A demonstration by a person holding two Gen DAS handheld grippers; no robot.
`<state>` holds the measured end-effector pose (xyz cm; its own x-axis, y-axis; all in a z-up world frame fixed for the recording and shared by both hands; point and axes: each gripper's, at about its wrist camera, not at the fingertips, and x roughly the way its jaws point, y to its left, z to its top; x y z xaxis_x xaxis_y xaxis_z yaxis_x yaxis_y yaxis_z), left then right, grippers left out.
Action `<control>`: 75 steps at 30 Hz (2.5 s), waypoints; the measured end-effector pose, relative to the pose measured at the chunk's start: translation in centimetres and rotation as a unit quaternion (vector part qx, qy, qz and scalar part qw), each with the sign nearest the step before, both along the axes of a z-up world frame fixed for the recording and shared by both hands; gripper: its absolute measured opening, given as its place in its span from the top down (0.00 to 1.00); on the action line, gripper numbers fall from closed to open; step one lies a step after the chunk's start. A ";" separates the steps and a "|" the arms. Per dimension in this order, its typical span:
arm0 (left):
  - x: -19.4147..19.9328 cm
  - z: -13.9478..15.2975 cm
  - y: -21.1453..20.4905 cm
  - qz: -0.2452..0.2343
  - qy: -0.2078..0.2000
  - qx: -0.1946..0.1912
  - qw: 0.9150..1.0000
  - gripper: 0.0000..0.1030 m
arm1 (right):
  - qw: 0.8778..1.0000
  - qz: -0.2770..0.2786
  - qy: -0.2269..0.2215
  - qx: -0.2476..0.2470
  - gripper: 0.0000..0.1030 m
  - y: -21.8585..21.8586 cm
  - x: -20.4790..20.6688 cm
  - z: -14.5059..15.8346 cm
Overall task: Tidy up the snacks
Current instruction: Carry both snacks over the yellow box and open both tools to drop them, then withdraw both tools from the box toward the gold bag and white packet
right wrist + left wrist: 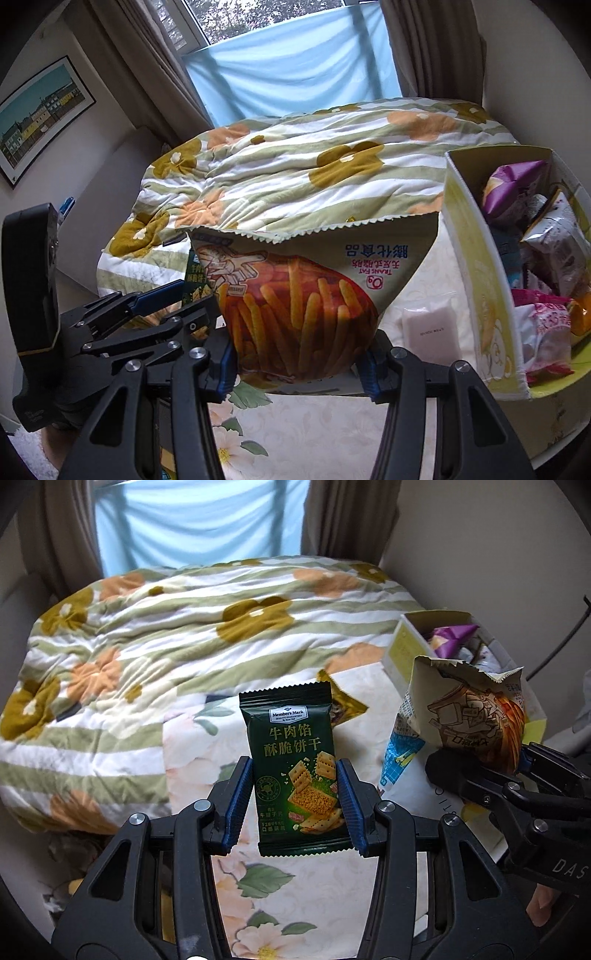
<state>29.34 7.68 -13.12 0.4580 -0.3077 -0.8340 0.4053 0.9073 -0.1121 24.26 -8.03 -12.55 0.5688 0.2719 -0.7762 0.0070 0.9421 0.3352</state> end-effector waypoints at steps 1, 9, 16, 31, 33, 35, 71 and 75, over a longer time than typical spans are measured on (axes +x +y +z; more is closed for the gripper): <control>-0.3 0.5 -0.9 -0.011 -0.003 -0.006 1.000 0.59 | 1.000 -0.008 -0.003 0.002 0.53 -0.6 -0.4 0.5; -2.7 3.7 -9.9 -0.072 -0.016 -0.043 0.996 0.59 | 0.998 -0.063 -0.028 -0.004 0.53 -9.1 -4.0 4.1; -3.8 4.4 -19.2 -0.079 -0.014 -0.056 0.995 0.59 | 0.996 -0.076 -0.034 -0.024 0.53 -18.3 -6.3 4.9; -3.1 -0.8 -31.5 -0.029 0.011 -0.015 0.999 0.39 | 0.999 -0.044 -0.015 -0.021 0.53 -30.6 -7.3 3.0; -3.5 -1.0 -31.1 -0.009 -0.004 -0.022 1.000 0.05 | 0.999 -0.036 -0.014 -0.017 0.53 -31.3 -7.3 2.8; -4.4 -0.8 -30.6 0.009 -0.026 -0.013 1.000 0.01 | 0.999 -0.028 -0.013 -0.011 0.53 -31.9 -7.3 2.7; -7.3 0.3 -26.1 0.099 -0.026 0.024 0.994 0.01 | 1.000 0.011 0.004 0.000 0.04 -34.6 -2.2 0.2; -7.8 1.2 -25.7 0.101 -0.034 0.021 0.994 0.01 | 1.000 0.016 -0.008 -0.006 0.04 -34.1 -2.8 1.2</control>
